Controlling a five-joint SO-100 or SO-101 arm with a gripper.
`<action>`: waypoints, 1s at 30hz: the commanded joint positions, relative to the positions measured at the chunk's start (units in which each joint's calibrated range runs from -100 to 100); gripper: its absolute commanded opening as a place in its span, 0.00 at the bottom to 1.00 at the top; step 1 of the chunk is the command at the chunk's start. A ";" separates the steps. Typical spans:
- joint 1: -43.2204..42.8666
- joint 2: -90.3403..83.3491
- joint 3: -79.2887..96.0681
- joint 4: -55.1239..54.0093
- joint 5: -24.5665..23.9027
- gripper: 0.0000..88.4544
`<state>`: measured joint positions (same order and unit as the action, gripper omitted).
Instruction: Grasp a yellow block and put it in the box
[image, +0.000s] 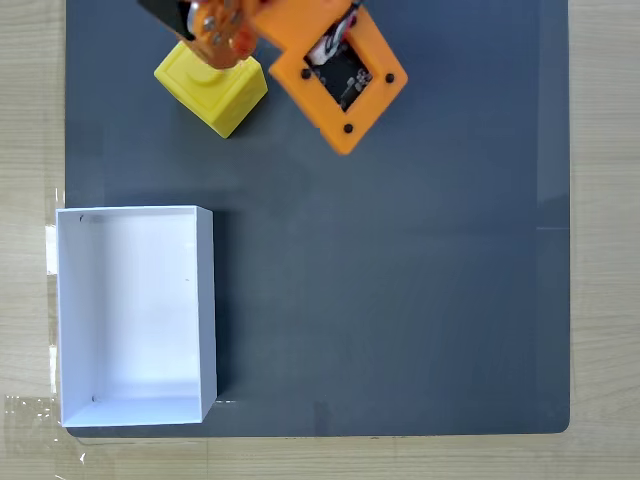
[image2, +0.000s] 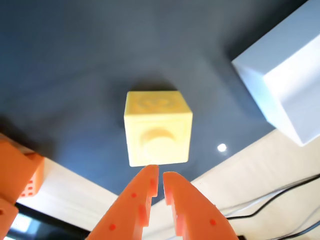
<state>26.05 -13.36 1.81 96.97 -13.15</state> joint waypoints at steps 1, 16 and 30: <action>3.25 3.19 -2.67 1.11 0.14 0.02; 7.20 9.55 -2.76 2.68 5.34 0.38; 6.02 10.90 6.92 2.68 6.07 0.44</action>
<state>32.61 -2.57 8.67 99.22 -7.92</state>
